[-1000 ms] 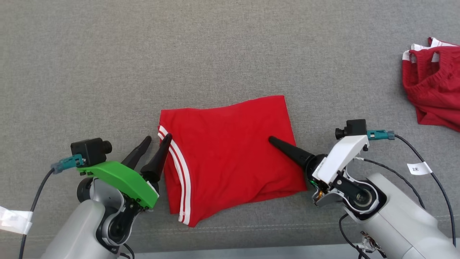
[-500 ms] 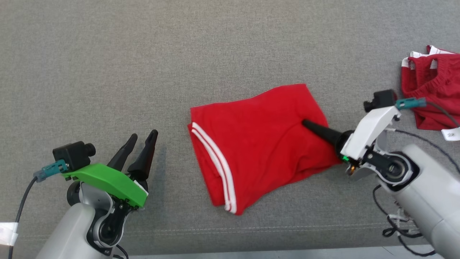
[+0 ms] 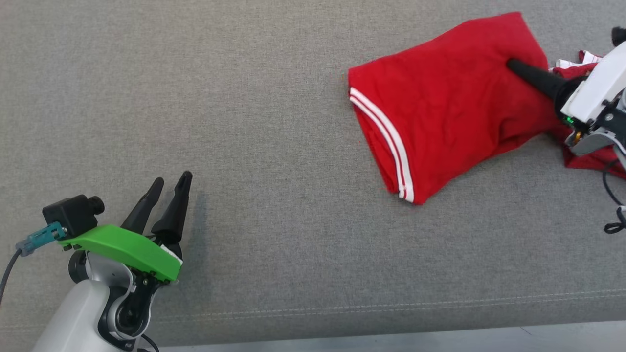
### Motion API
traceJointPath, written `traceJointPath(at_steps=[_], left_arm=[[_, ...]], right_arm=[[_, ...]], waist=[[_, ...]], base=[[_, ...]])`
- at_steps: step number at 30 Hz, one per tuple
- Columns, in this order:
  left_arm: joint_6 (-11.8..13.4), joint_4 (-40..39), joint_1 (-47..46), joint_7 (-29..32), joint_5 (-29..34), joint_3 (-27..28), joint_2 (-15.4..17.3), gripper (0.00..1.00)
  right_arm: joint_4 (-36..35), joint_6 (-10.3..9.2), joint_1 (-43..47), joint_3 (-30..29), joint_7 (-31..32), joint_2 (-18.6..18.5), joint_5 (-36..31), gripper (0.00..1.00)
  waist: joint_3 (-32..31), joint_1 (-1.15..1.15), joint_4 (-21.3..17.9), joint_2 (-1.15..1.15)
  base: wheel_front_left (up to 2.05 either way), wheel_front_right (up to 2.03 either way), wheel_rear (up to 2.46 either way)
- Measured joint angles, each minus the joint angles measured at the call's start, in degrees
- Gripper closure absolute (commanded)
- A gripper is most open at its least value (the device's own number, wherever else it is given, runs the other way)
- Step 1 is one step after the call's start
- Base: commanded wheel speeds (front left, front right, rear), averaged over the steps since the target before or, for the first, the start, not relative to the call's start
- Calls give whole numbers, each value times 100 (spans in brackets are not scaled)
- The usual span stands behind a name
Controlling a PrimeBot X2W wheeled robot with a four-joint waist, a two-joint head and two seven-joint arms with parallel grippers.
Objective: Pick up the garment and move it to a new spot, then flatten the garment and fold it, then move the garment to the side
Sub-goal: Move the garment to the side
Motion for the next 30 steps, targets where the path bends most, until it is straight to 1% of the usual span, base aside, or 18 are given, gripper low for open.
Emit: traceJointPath(at_steps=[5,11,21,23,26,28,30], left_arm=[[41,-153,26,-11,0,55,44,0],[157,-298,112,-18,0,144,191,0],[237,-580,118,20,0,192,304,0],[287,-653,118,65,1,189,333,0],[311,-717,117,127,11,164,369,0],[393,-808,117,193,12,138,408,0],[414,-878,116,246,16,131,463,0]], right_arm=[[-11,-78,-92,-164,125,-220,68,100],[-90,-172,-92,-325,138,-332,146,100],[-214,-227,-77,-655,77,-623,289,100],[-223,-229,-69,-731,66,-695,370,100],[-238,-277,-61,-872,5,-848,437,100],[-252,-277,-60,-976,-14,-915,487,100],[-241,-277,-60,-1071,-59,-954,557,100]], waist=[[90,0,-140,0],[181,0,-383,0],[342,0,-840,0],[385,0,-910,0],[468,0,-978,0],[531,0,-1005,0],[598,0,-1023,0]], base=[[0,0,0],[0,0,0],[0,0,0],[0,0,0],[0,0,0],[0,0,0],[0,0,0]])
